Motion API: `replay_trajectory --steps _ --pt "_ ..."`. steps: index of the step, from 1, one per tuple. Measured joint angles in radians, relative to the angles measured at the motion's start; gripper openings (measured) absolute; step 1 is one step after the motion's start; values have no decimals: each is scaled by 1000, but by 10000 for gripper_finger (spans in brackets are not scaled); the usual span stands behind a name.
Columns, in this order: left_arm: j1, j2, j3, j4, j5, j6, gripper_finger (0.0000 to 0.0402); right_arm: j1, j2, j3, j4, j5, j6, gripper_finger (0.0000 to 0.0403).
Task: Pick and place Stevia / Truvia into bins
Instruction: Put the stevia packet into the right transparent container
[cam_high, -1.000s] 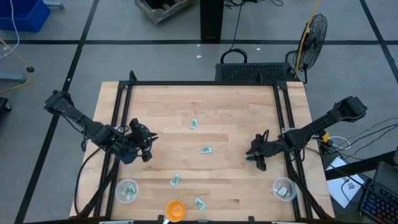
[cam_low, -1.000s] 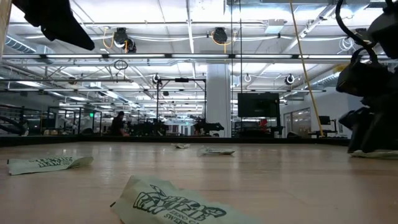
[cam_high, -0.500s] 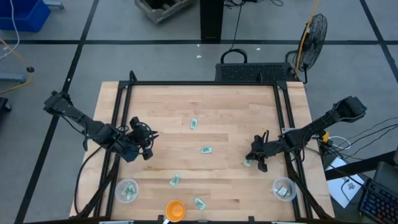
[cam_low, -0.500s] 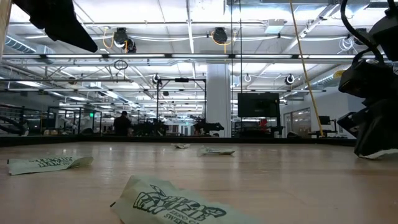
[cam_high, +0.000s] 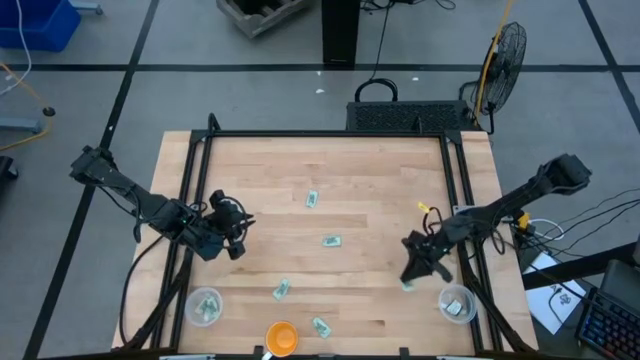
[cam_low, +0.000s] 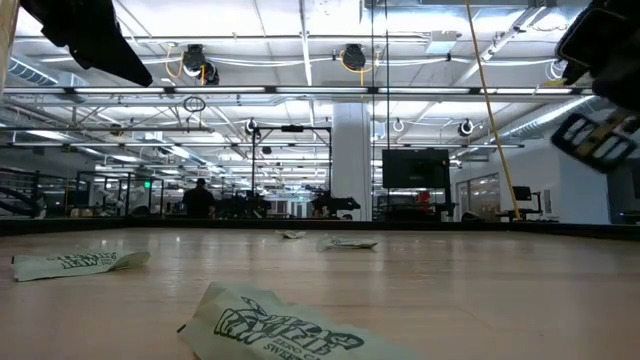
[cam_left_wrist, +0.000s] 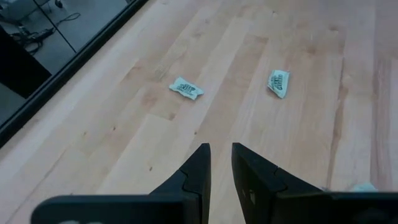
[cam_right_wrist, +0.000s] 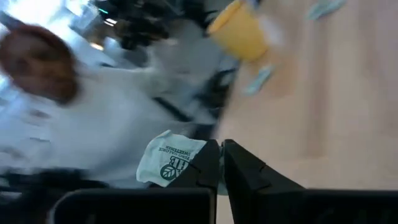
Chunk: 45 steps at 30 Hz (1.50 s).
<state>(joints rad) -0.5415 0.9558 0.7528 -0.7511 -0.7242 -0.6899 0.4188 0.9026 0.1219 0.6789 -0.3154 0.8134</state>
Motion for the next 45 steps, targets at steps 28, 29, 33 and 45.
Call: replay_trajectory --steps 28,29,33,45 --pt "0 0 0 9 -28 27 72 225 -121 365 -492 135 148 3" --pt "0 0 0 13 -28 27 72 235 -122 408 -597 135 164 3" --pt "0 0 0 24 -28 27 72 302 -119 542 -958 188 280 3" --pt "0 0 0 23 -9 35 72 623 52 466 -1207 21 1305 3"
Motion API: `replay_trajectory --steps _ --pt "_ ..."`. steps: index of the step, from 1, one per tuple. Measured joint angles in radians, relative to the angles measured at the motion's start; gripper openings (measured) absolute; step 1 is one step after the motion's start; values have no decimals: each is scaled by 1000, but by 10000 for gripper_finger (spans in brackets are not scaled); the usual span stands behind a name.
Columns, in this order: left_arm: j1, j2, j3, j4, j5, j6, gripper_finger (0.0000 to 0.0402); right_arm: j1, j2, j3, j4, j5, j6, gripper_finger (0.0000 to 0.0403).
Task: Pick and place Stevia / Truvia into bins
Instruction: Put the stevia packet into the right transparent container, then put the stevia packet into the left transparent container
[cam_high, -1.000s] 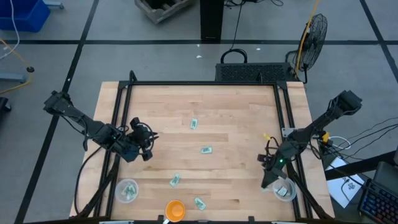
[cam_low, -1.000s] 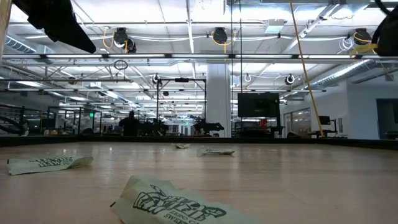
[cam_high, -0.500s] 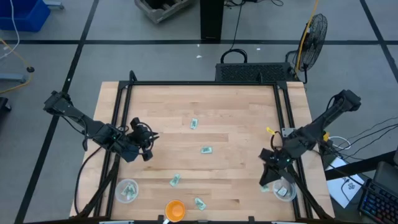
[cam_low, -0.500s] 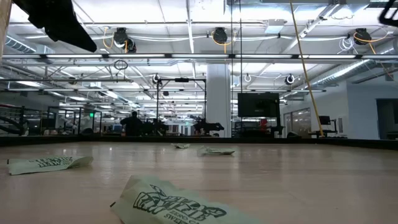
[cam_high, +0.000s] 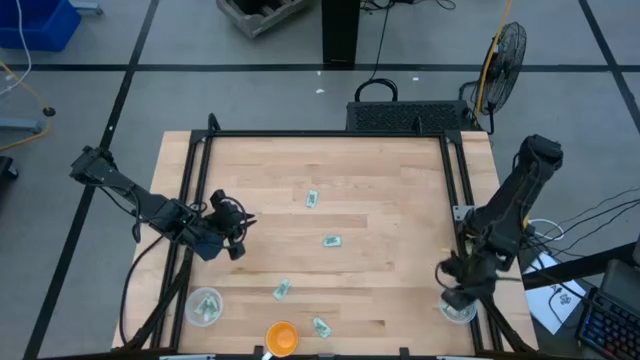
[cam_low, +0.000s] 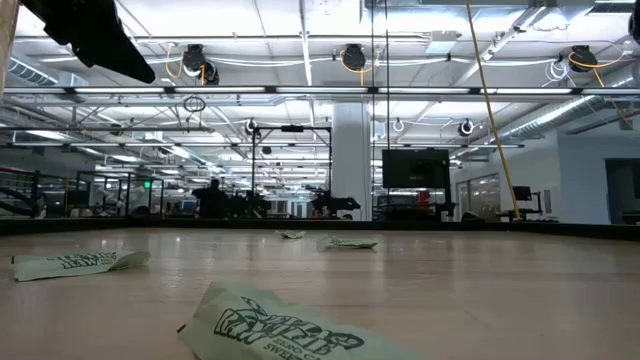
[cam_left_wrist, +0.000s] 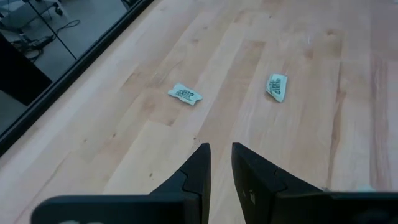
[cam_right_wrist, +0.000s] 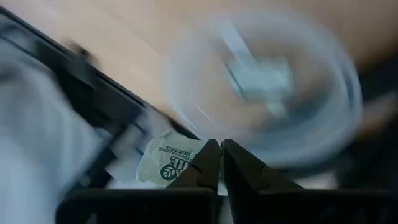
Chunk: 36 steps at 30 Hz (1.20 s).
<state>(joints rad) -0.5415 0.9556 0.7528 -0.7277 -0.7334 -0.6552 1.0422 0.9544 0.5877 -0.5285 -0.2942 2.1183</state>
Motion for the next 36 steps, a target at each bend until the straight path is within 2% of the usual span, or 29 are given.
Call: replay_trajectory --steps 2,6,9,16,27,32,36 --pt "0 0 0 0 0 16 72 23 25 -4 1 -20 15 3" --pt "0 0 0 0 -1 40 72 18 45 -5 -15 37 -14 3" --pt "0 0 0 0 0 19 72 19 54 -5 -96 31 -36 4" --pt "0 0 0 0 0 -2 72 19 52 -5 -128 31 52 8" --pt "0 0 0 0 0 13 72 19 55 -6 -132 32 45 92" --pt "0 0 0 0 0 22 72 19 55 -6 -128 37 51 116" --pt "0 0 0 0 -1 24 72 19 55 -6 -116 131 2 117"
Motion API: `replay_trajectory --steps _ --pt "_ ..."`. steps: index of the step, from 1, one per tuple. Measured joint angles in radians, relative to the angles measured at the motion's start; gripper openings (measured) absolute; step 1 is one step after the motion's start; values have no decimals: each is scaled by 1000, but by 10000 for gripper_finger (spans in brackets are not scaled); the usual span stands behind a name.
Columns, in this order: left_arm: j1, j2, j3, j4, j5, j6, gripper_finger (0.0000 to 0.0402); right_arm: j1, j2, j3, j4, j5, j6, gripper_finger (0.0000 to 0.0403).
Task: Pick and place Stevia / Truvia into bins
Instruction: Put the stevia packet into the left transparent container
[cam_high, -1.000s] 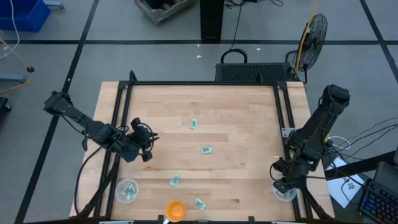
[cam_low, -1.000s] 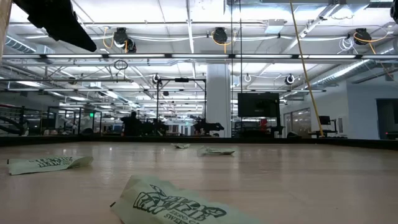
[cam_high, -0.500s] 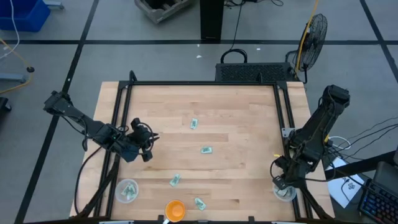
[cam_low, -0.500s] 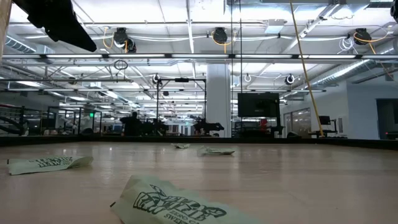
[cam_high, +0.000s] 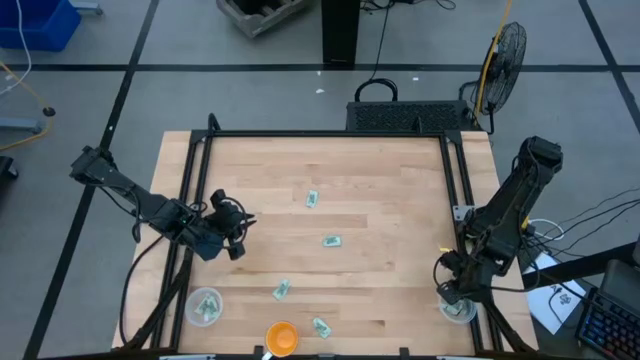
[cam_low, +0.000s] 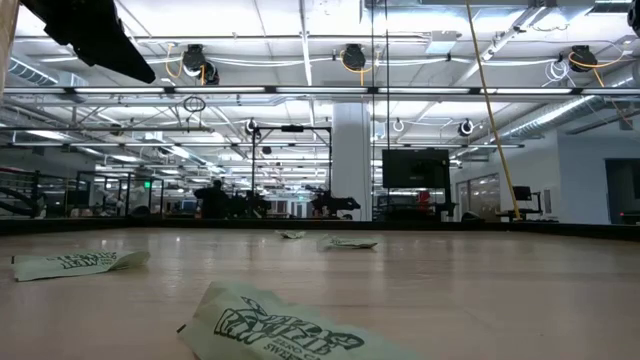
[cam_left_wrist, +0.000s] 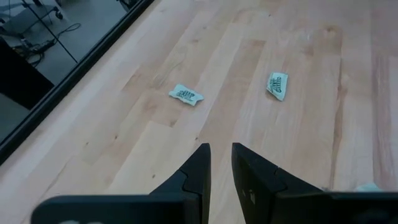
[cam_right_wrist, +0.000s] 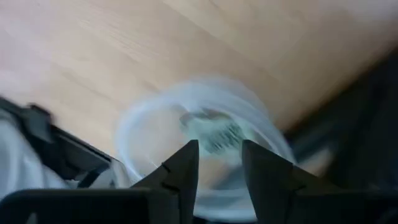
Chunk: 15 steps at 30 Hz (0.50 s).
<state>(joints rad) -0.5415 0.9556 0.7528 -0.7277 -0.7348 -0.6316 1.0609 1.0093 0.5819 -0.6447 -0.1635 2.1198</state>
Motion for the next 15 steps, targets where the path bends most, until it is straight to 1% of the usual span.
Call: replay_trajectory --steps 4,9,15 --pt "0 0 0 0 -25 6 72 -1 -9 0 77 129 -100 114" --pt "11 0 0 0 -36 1 72 -11 -37 0 153 359 -239 114" --pt "77 0 0 1 -36 -7 72 -81 -55 0 190 587 -503 114"
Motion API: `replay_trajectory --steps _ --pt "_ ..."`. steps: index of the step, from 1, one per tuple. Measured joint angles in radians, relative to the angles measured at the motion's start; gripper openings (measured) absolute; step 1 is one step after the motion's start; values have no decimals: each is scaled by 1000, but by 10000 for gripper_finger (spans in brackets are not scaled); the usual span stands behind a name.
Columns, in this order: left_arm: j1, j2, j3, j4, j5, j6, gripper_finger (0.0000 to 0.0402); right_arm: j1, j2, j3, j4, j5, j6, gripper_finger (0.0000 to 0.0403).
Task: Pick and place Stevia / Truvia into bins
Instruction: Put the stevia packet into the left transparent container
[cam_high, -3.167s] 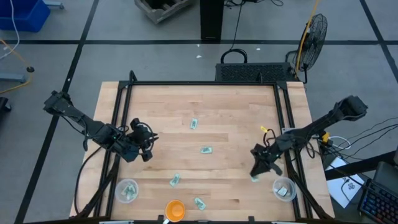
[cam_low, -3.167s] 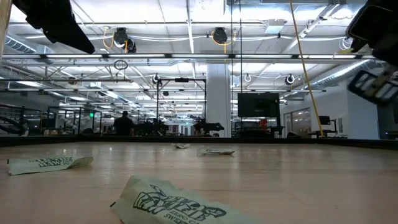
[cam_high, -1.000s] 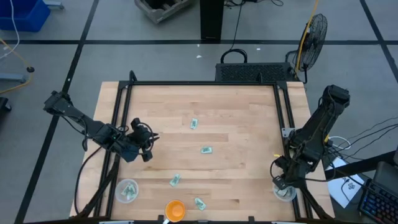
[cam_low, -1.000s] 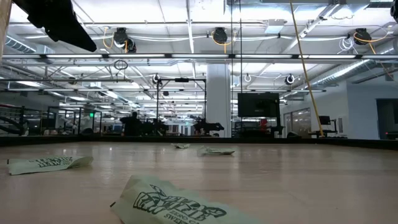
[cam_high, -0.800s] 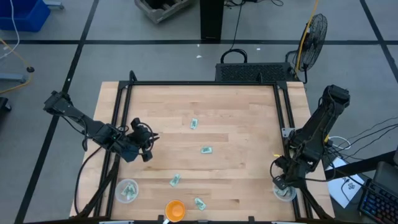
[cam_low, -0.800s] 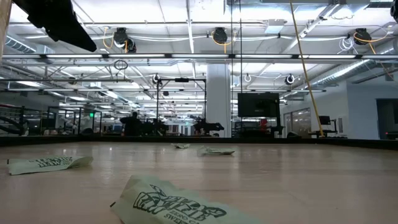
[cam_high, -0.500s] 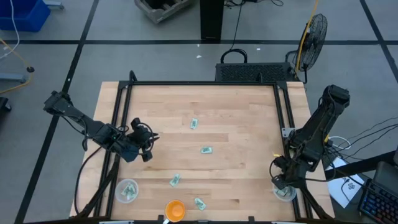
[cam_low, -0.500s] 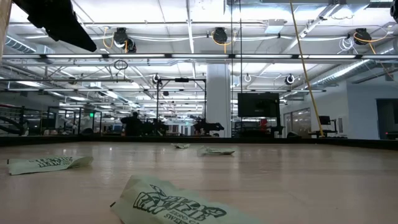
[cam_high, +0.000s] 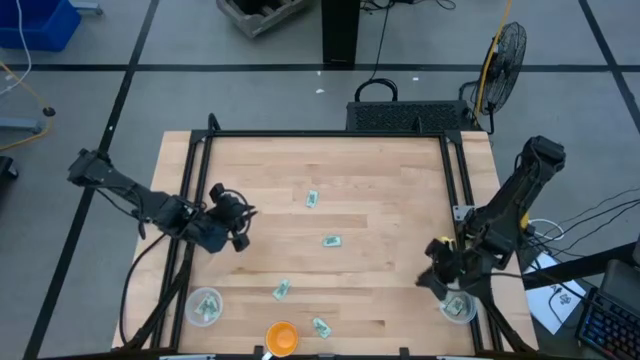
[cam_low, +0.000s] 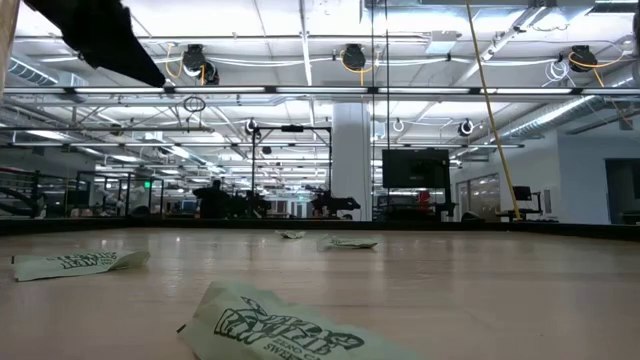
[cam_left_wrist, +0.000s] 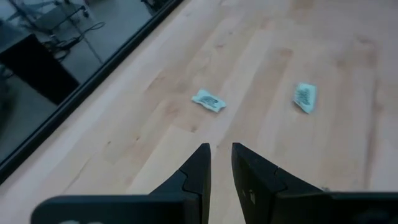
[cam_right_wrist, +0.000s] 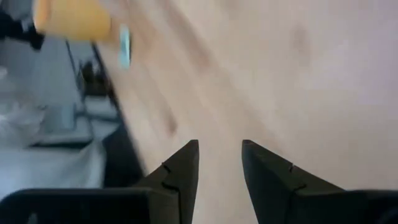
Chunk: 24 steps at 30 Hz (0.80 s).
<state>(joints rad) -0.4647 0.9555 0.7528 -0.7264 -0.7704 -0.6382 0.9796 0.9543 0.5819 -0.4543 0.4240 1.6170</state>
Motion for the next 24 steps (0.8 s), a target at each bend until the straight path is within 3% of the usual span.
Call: replay_trajectory --steps 4,9,14,18,24 --pt "63 0 0 39 24 -18 72 -91 0 0 -6 198 -328 114" --pt "165 25 -20 186 148 31 72 -234 0 0 -6 458 -741 114" --pt "257 132 -75 395 303 46 72 -446 0 0 35 652 -844 114" --pt "323 254 -85 508 289 54 72 -604 1 0 99 627 -862 114" --pt "423 426 -86 668 391 73 72 -731 20 -1 170 371 -1024 114"
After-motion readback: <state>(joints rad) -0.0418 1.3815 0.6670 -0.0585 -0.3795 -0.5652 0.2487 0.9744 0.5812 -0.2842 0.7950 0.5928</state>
